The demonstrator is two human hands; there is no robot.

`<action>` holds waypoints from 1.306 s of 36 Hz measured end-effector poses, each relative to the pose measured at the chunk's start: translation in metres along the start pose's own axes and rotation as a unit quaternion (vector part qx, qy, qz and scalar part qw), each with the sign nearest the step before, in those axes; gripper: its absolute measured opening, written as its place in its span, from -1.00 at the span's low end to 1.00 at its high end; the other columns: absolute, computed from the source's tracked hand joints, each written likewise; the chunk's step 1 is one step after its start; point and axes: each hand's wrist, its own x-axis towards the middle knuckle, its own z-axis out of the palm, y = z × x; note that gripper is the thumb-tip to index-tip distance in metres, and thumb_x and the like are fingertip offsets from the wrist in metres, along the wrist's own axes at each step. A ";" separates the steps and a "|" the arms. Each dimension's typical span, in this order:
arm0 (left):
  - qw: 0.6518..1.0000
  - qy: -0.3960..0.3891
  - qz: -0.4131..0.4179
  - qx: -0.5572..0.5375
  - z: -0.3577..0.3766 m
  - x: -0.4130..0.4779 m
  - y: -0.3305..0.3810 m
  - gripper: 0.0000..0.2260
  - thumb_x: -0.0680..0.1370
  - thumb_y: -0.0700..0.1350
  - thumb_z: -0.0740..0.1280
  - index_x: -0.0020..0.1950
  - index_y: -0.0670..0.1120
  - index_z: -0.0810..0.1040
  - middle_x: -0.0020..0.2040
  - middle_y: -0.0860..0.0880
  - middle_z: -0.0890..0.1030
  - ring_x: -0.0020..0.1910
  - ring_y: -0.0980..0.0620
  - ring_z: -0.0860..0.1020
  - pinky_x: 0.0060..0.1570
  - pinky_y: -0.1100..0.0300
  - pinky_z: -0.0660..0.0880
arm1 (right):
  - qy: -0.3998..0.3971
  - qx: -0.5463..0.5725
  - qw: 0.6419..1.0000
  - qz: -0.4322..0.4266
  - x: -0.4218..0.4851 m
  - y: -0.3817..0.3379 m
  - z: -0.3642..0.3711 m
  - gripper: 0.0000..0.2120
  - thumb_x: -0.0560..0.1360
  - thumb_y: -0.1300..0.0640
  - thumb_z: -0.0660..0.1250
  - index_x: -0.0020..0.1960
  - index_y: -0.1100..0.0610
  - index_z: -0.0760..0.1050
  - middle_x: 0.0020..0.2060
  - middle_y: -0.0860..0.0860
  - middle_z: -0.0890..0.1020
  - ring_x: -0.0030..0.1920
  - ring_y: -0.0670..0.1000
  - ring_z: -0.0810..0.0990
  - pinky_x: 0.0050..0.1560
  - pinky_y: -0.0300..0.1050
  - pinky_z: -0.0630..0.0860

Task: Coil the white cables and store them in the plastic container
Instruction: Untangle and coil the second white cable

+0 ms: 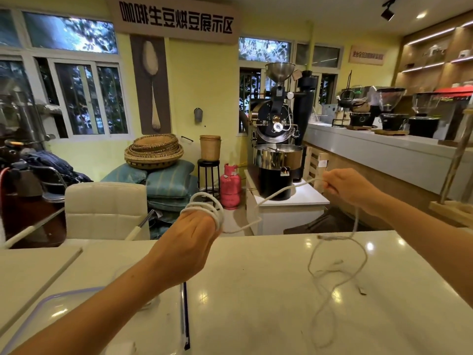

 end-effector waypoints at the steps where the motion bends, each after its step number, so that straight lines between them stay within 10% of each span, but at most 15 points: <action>1: 0.999 0.012 -0.014 -0.039 -0.005 0.003 0.003 -0.71 0.60 0.00 -0.09 -0.19 -0.10 0.28 -0.43 -0.07 0.46 -0.34 0.11 0.32 -0.14 0.30 0.34 | 0.005 -0.054 0.998 -0.022 0.000 0.001 0.002 -0.66 0.58 0.16 0.08 -0.24 0.25 0.53 -0.34 0.19 0.52 -0.29 0.09 0.43 -0.27 -0.16 0.36; 5: 0.975 0.054 -0.121 -0.181 -0.016 0.019 0.012 -0.64 0.58 0.07 -0.02 -0.22 -0.14 0.34 -0.38 0.08 0.33 -0.39 0.18 0.31 -0.34 0.54 0.33 | -0.013 -0.126 0.991 -0.052 -0.001 0.002 0.017 -0.70 0.56 0.14 0.12 -0.13 0.29 0.55 -0.36 0.08 0.52 -0.31 0.01 0.44 -0.17 -0.07 0.40; 8: 0.943 0.089 -0.194 -0.255 -0.019 0.035 0.015 -0.84 0.53 -0.08 0.04 -0.26 0.01 0.27 -0.42 0.04 0.33 -0.43 0.07 0.34 -0.48 0.34 0.32 | -0.039 -0.097 0.993 -0.051 -0.003 0.001 0.034 -0.80 0.56 0.12 0.13 -0.19 0.13 0.44 -0.39 -0.01 0.46 -0.33 -0.04 0.42 -0.22 -0.16 0.39; 17: 0.902 0.072 -0.211 -0.370 -0.016 0.079 0.013 -0.82 0.58 -0.23 0.08 -0.21 -0.09 0.35 -0.37 0.02 0.40 -0.43 0.19 0.39 -0.36 0.45 0.41 | -0.149 -0.066 0.983 -0.088 -0.034 -0.014 0.090 -0.93 0.46 0.18 0.31 -0.17 0.14 0.43 -0.21 0.05 0.55 -0.19 -0.01 0.51 -0.12 -0.20 0.46; 24: 0.940 0.066 -0.214 -0.258 0.002 0.089 0.003 -0.78 0.57 -0.22 0.14 -0.28 -0.06 0.32 -0.38 0.04 0.36 -0.44 0.04 0.32 -0.38 0.38 0.34 | -0.224 0.085 0.964 -0.115 -0.068 -0.047 0.126 -0.91 0.40 0.30 0.37 -0.14 0.34 0.53 -0.21 0.09 0.62 -0.29 -0.28 0.52 -0.16 -0.43 0.44; 30: 0.949 0.057 -0.265 -0.158 0.022 0.067 -0.026 -0.79 0.56 -0.29 0.15 -0.26 -0.14 0.27 -0.36 0.10 0.27 -0.39 0.14 0.27 -0.34 0.26 0.13 | -0.277 0.229 0.922 -0.143 -0.089 -0.066 0.107 -0.66 0.41 0.35 0.33 -0.34 -0.07 0.56 -0.32 0.00 0.68 -0.23 -0.18 0.63 -0.09 -0.31 0.57; 35: 0.941 -0.031 -0.305 -0.143 0.034 0.035 -0.041 -0.74 0.57 -0.28 0.13 -0.32 -0.13 0.26 -0.40 0.05 0.27 -0.44 0.13 0.23 -0.41 0.38 0.27 | -0.261 0.292 0.916 -0.092 -0.083 -0.061 0.069 -0.92 0.41 0.29 0.29 -0.20 0.15 0.53 -0.29 -0.07 0.70 -0.18 -0.11 0.67 -0.12 -0.30 0.57; 40: 0.880 -0.169 -0.368 -0.248 0.033 0.011 -0.040 -0.71 0.59 -0.22 0.10 -0.34 -0.06 0.27 -0.36 -0.03 0.41 -0.37 0.02 0.35 -0.39 0.33 0.32 | -0.183 0.325 0.927 0.036 -0.056 -0.037 0.029 -0.88 0.47 0.25 0.21 -0.15 0.21 0.52 -0.34 0.02 0.67 -0.28 -0.05 0.67 -0.26 -0.30 0.59; 47: 0.746 -0.167 -0.400 -0.505 0.019 0.012 -0.012 -0.77 0.58 -0.23 0.10 -0.21 -0.12 0.48 -0.43 0.02 0.52 -0.45 0.17 0.47 -0.35 0.33 0.40 | -0.038 0.188 0.968 0.163 -0.030 0.006 0.036 -0.81 0.55 0.28 0.14 0.12 0.21 0.45 -0.27 0.10 0.55 -0.29 -0.01 0.54 -0.28 -0.24 0.53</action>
